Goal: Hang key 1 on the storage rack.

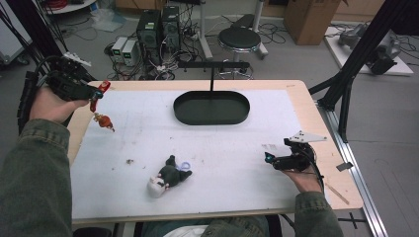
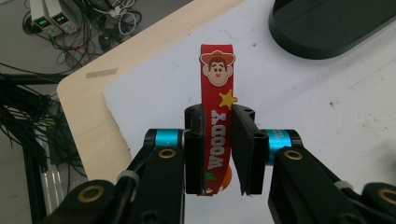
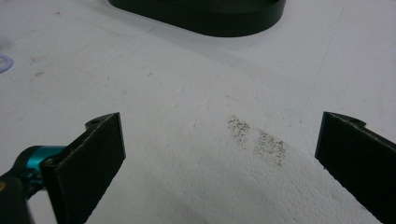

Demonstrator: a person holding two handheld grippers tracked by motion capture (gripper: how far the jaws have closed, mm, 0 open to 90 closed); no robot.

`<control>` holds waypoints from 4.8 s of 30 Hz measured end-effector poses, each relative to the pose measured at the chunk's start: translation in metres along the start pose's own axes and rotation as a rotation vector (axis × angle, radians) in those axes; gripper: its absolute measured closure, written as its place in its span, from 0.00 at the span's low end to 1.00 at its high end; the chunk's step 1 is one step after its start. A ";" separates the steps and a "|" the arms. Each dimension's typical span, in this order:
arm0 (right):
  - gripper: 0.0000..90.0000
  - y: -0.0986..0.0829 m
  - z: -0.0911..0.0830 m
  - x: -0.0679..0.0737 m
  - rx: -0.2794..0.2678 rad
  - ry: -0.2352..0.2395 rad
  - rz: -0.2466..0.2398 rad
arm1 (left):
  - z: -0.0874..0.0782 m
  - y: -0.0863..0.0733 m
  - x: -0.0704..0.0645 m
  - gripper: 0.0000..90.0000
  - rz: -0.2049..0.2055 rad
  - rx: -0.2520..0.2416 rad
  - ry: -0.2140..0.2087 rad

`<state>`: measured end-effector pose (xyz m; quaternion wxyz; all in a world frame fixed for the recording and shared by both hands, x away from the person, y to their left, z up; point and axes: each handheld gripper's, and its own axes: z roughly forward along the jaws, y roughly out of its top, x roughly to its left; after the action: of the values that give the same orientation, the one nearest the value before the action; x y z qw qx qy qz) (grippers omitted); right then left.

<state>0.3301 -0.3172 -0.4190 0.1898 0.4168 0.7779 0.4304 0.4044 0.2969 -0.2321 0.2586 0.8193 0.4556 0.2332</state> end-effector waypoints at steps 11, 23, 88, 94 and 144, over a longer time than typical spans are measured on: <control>0.01 0.000 0.001 0.002 0.004 0.009 -0.017 | -0.005 0.027 -0.017 0.84 0.024 0.004 -0.027; 0.01 0.003 0.001 -0.001 -0.025 0.039 -0.001 | 0.017 0.061 -0.045 0.84 0.024 -0.004 -0.076; 0.01 0.003 0.005 -0.004 -0.043 0.100 0.000 | 0.105 0.225 -0.136 0.84 0.008 -0.129 -0.300; 0.01 0.003 0.007 -0.005 -0.037 0.111 -0.001 | 0.114 0.230 -0.139 0.84 0.002 -0.134 -0.319; 0.01 0.002 0.005 -0.003 -0.017 0.128 0.020 | 0.096 0.210 -0.129 0.08 -0.042 -0.307 -0.276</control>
<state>0.3357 -0.3169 -0.4205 0.1392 0.3946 0.7805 0.4646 0.5339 0.0705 -0.1901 0.4452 0.7847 0.3921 0.1797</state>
